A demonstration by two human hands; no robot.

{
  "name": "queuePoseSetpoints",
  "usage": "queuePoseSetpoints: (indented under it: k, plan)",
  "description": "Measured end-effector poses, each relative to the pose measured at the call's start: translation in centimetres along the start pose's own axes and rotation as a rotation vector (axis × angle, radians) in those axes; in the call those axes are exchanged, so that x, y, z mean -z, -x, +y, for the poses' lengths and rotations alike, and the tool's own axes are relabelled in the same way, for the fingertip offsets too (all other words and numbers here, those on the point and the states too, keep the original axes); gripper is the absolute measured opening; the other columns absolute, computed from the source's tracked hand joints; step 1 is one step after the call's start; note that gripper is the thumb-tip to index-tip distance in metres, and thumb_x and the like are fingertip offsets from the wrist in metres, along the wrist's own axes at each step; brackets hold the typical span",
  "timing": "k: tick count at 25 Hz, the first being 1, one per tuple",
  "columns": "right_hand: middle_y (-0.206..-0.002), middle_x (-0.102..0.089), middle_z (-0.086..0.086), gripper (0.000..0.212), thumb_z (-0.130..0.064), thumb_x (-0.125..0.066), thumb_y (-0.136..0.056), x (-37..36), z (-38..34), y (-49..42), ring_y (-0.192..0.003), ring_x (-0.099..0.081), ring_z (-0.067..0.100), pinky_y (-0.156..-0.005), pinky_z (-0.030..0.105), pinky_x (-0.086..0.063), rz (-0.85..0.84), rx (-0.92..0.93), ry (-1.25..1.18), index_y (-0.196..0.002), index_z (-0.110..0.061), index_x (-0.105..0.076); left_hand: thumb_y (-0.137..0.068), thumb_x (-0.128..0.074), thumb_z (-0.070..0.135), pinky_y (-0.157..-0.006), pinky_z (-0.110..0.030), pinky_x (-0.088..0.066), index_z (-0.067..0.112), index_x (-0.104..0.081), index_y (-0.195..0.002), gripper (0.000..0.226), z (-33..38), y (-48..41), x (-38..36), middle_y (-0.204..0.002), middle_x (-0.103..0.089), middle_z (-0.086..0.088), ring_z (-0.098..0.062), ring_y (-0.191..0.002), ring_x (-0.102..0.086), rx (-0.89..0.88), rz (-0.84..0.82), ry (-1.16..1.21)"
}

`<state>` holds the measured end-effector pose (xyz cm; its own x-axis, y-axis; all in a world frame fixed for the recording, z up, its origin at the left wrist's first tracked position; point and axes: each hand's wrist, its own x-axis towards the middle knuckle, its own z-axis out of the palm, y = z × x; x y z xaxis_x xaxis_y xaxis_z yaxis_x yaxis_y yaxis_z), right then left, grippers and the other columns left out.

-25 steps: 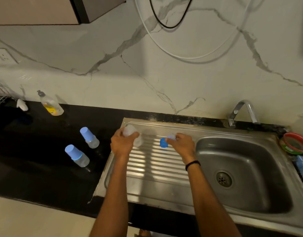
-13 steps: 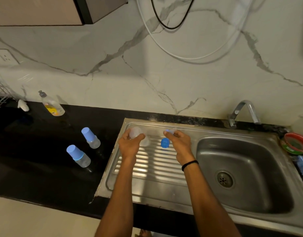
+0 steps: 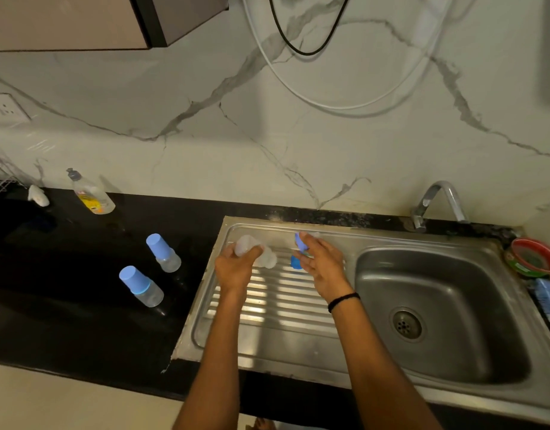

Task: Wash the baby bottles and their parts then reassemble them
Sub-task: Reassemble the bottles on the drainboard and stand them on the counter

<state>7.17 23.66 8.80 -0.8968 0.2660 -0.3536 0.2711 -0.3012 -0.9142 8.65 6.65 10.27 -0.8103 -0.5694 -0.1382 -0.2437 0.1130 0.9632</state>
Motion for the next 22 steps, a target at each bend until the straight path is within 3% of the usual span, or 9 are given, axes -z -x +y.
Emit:
queuePoseSetpoints:
  k: [3,7,11,15,22]
  plan:
    - [-0.084,-0.071,0.005,0.023,-0.026,-0.084,-0.077,0.4,-0.2,-0.2,-0.082,-0.067,0.017,-0.075,0.028,-0.055,0.001,0.007,0.037,-0.085,-0.01,-0.07,-0.072,-0.09,0.023,-0.084,-0.03,-0.055,0.014,-0.068,-0.117,0.051,-0.3,-0.5,0.2,-0.108,-0.068,0.004,-0.018,-0.099,-0.066,-0.014,0.016,-0.004]
    - [-0.095,-0.074,0.004,0.026,-0.028,-0.083,-0.079,0.6,-0.5,0.2,-0.092,-0.069,0.017,-0.075,0.026,-0.054,-0.043,-0.018,-0.047,-0.097,-0.011,-0.074,-0.071,-0.09,0.024,-0.086,-0.038,-0.06,0.012,-0.071,-0.112,0.047,-0.4,-0.6,0.2,-0.104,-0.072,0.001,-0.019,-0.095,-0.07,0.047,-0.018,0.046]
    - [-0.094,-0.075,0.0,0.026,-0.03,-0.083,-0.078,0.6,-0.5,0.2,-0.092,-0.07,0.017,-0.073,0.024,-0.051,-0.051,-0.037,-0.055,-0.097,-0.014,-0.075,-0.074,-0.087,0.022,-0.08,-0.029,-0.056,0.012,-0.069,-0.116,0.047,-0.2,-0.2,0.2,-0.109,-0.069,0.001,-0.018,-0.098,-0.067,0.088,-0.044,0.046]
    - [-0.084,-0.072,0.0,0.013,-0.024,-0.083,-0.078,0.2,-0.3,0.7,-0.084,-0.069,0.017,-0.073,0.027,-0.053,-0.026,-0.02,-0.039,-0.084,-0.019,-0.073,-0.075,-0.088,0.019,-0.081,-0.026,-0.051,0.012,-0.068,-0.119,0.05,-0.2,0.1,0.4,-0.112,-0.068,0.0,-0.02,-0.104,-0.065,0.057,-0.031,0.02]
    - [-0.108,-0.074,0.003,0.036,-0.039,-0.082,-0.077,0.3,-1.3,1.1,-0.097,-0.07,0.016,-0.085,0.031,-0.054,-0.129,-0.099,-0.094,-0.104,-0.017,-0.074,-0.073,-0.089,0.02,-0.082,-0.029,-0.055,0.013,-0.071,-0.115,0.046,0.1,-0.8,1.2,-0.107,-0.07,0.003,-0.018,-0.1,-0.068,0.068,-0.044,0.05]
